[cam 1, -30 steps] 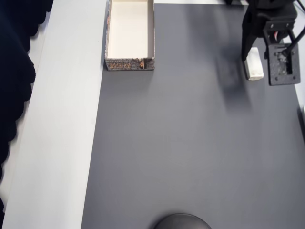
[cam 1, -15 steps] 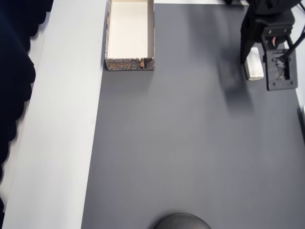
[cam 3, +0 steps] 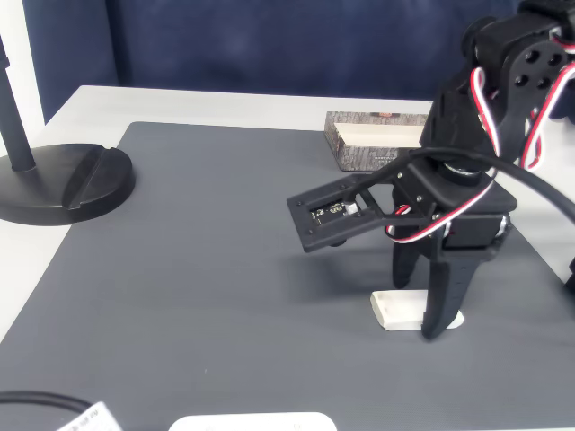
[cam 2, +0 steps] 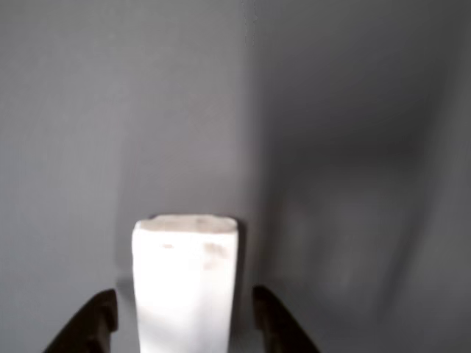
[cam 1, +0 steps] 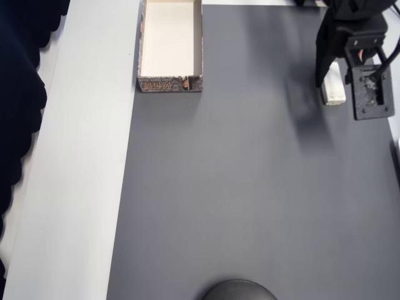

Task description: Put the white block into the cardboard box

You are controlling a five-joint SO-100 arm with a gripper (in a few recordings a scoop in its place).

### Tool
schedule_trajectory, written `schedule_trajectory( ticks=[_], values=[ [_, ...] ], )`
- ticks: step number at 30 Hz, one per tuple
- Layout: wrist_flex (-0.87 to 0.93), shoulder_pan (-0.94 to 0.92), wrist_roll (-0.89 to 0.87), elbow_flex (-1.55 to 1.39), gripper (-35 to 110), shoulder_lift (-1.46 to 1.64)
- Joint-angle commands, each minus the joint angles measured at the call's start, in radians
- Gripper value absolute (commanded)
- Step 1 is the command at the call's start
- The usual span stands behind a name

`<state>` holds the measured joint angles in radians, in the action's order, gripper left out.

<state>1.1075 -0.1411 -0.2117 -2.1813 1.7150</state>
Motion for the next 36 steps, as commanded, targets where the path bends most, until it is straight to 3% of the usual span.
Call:
schedule_trajectory(
  ticks=[1,36],
  values=[
    [-0.012,0.015,-0.008,0.058,25,-0.002],
    [0.014,0.023,-0.032,0.037,24,-0.006]
  ],
)
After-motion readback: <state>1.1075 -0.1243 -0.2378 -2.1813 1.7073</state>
